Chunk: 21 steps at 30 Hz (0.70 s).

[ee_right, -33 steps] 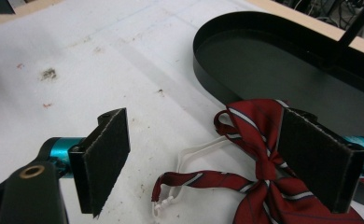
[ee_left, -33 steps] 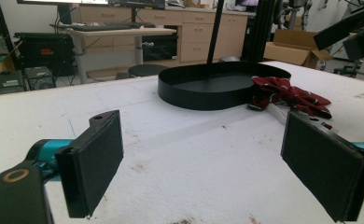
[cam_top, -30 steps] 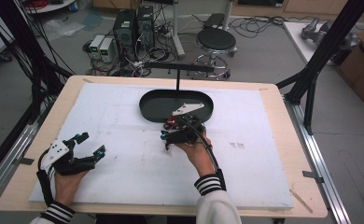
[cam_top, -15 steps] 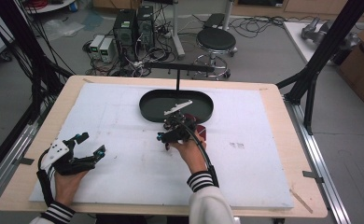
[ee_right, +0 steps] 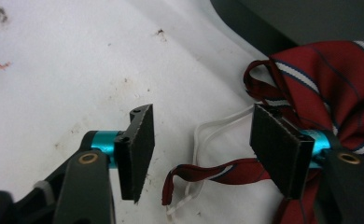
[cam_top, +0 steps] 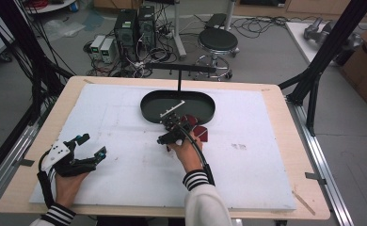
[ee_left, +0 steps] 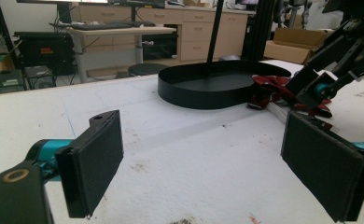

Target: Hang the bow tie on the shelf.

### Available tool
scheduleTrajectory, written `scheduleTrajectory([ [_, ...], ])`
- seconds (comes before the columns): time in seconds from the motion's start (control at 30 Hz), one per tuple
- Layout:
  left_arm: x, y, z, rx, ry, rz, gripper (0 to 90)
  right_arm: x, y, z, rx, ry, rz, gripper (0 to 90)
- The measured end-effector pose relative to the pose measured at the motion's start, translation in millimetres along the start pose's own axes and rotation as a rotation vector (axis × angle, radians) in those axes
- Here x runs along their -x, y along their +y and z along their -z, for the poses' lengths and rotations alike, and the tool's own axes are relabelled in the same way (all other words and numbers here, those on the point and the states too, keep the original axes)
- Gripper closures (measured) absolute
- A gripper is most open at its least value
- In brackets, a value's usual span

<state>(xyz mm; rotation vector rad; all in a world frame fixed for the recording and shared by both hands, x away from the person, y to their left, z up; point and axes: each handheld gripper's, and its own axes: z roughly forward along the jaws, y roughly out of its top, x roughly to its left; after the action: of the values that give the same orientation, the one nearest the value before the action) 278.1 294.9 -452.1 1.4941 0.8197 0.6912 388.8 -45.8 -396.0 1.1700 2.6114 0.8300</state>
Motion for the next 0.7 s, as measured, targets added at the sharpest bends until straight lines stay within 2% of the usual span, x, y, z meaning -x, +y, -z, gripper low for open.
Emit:
scheduleTrajectory([
  [0.23, 0.0, 0.1, 0.0, -0.003, -0.001, -0.001, 13.2, -0.7, 3.1, -7.5, -0.048, -0.015, -0.024, 45.4],
  [0.33, 0.1, 0.1, -0.1, -0.001, 0.000, 0.000, 13.2, -1.9, 4.7, -9.3, -0.071, -0.037, -0.035, 49.1],
  [0.53, -0.1, 0.1, -0.1, -0.002, 0.000, 0.001, 13.3, -0.3, 5.2, -14.7, -0.097, -0.028, -0.056, 51.0],
  [0.7, -0.2, 0.2, -0.1, -0.003, -0.002, 0.002, 13.3, -2.0, 5.8, -19.2, -0.120, -0.030, -0.051, 54.4],
])
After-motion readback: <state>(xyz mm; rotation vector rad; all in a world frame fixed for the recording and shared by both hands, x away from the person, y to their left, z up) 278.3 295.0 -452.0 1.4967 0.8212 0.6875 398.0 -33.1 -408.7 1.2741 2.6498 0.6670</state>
